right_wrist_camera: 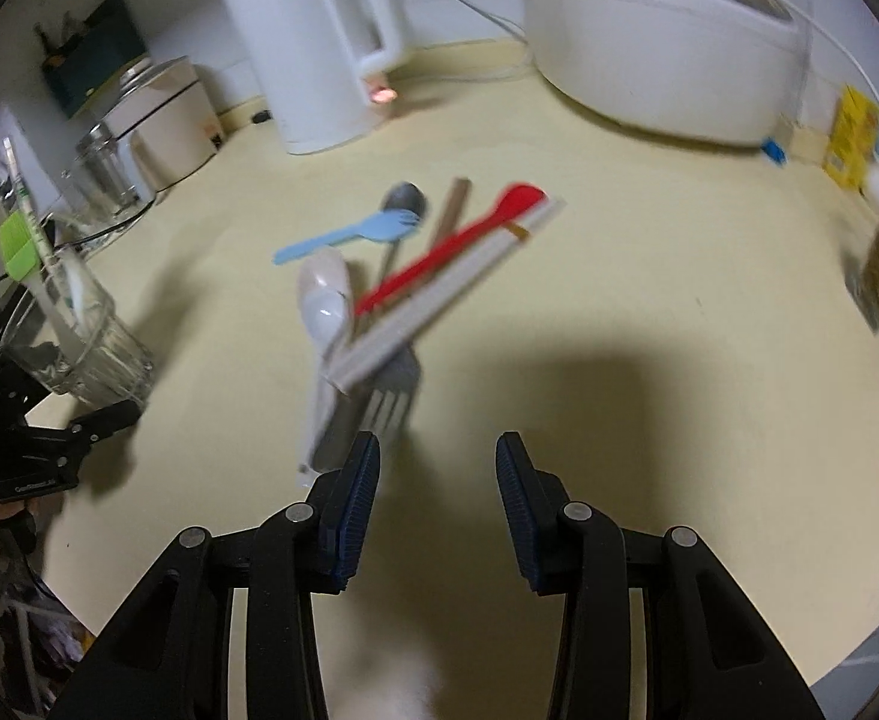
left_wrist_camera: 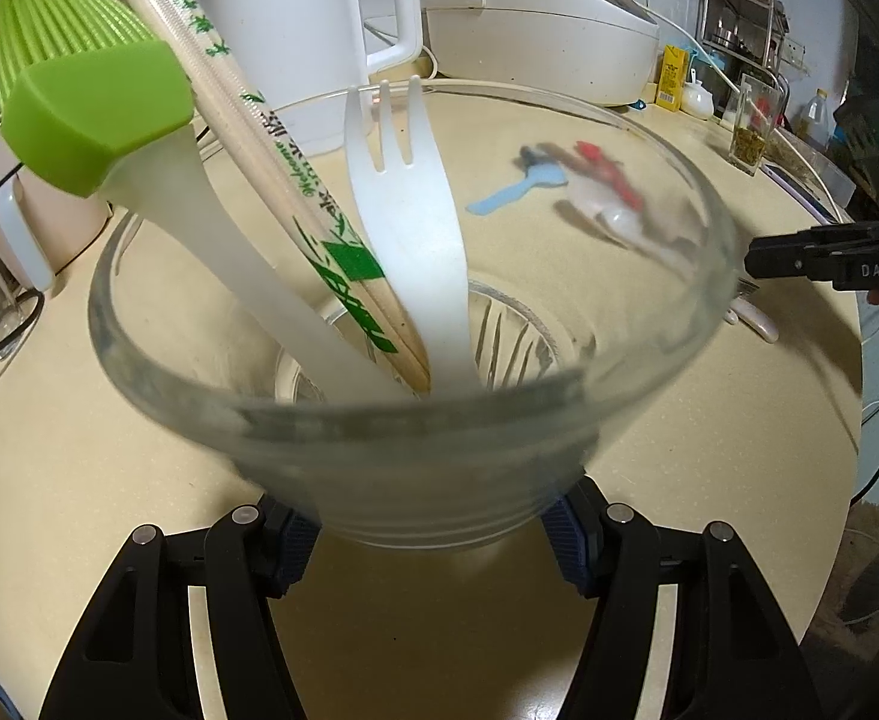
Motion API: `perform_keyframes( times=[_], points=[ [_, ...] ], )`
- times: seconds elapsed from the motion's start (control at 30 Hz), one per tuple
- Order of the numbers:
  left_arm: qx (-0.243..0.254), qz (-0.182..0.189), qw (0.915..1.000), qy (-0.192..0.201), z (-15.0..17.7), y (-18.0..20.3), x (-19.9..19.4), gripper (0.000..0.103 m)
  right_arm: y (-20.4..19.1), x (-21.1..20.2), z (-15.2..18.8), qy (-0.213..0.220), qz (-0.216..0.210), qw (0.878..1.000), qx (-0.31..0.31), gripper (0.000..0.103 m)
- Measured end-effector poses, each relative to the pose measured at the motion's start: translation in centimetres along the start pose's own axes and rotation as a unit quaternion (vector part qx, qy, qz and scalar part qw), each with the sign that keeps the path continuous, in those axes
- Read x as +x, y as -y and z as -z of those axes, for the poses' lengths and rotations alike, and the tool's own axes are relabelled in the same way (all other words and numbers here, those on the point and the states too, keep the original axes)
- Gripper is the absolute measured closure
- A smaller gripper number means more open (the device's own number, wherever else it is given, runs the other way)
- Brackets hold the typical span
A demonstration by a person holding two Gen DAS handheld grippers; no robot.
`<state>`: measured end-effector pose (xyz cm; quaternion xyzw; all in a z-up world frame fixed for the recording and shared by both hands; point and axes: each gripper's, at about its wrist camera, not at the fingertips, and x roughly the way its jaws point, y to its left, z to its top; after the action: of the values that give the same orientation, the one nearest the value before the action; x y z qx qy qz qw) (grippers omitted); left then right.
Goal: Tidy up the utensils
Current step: 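Move the open right gripper back over the utensil pile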
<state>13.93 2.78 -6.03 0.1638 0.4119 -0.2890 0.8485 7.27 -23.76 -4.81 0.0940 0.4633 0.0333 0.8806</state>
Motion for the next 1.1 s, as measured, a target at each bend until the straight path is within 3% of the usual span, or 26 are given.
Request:
perform_keyframes(
  times=[0.5,1.1],
  points=[
    [0.001,-0.001,1.0,0.0,0.1,0.1,-0.1,0.034,-1.0,0.4,0.4,0.001,-0.054,0.999,0.002,0.062],
    [0.003,-0.003,1.0,0.001,0.0,0.2,0.0,0.034,-1.8,0.2,0.2,0.001,-0.045,0.999,-0.011,0.062]
  ],
)
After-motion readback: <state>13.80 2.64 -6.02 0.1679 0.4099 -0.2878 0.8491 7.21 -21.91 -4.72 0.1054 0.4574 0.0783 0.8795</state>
